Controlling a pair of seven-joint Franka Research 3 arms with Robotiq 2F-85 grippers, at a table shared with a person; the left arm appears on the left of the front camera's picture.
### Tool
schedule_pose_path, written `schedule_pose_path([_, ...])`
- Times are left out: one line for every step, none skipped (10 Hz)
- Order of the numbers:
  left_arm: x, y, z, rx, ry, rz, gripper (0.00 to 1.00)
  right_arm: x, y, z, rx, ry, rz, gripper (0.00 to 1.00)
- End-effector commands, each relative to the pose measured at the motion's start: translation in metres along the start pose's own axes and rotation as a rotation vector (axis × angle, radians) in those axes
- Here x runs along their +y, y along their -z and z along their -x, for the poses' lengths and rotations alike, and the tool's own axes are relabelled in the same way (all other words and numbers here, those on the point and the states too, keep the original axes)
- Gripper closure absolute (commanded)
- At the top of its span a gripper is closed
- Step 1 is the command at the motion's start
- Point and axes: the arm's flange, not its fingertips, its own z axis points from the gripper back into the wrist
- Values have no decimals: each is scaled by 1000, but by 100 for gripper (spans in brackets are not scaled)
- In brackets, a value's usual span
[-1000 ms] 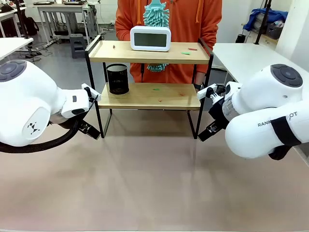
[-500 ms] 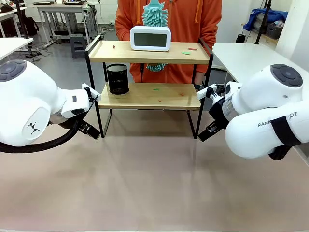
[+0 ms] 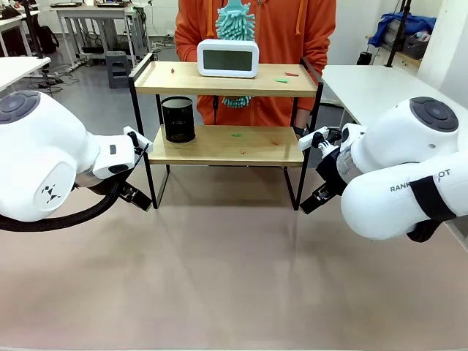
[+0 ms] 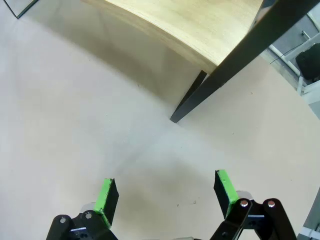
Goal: Clean the shelf.
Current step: Pick up the Duster from the human.
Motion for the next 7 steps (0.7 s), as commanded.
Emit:
schedule_pose_path([0,0,0,0,0,0,0,-3,-29,-3,79,-37,-61,0])
schedule_pose_path([4,-53,1,108,-51,100,0,-19,-80,-6,105,137,-194,0])
schedule_pose_path([14,-97,13,111,-40,228,0,-37,-127,1,127,292,-262,0])
schedule_pose_path([33,-134,28,49,-48,395,0,-57,-172,15,68,354,-383,0])
schedule_pose_path([66,-172,51,-60,-155,529,0,-85,-210,35,-20,446,-534,0])
schedule_pose_path([99,-196,75,-189,-253,628,0,-111,-227,58,-112,510,-632,0])
schedule_pose_path([133,-205,103,-310,-382,716,0,-141,-232,86,-200,614,-722,0])
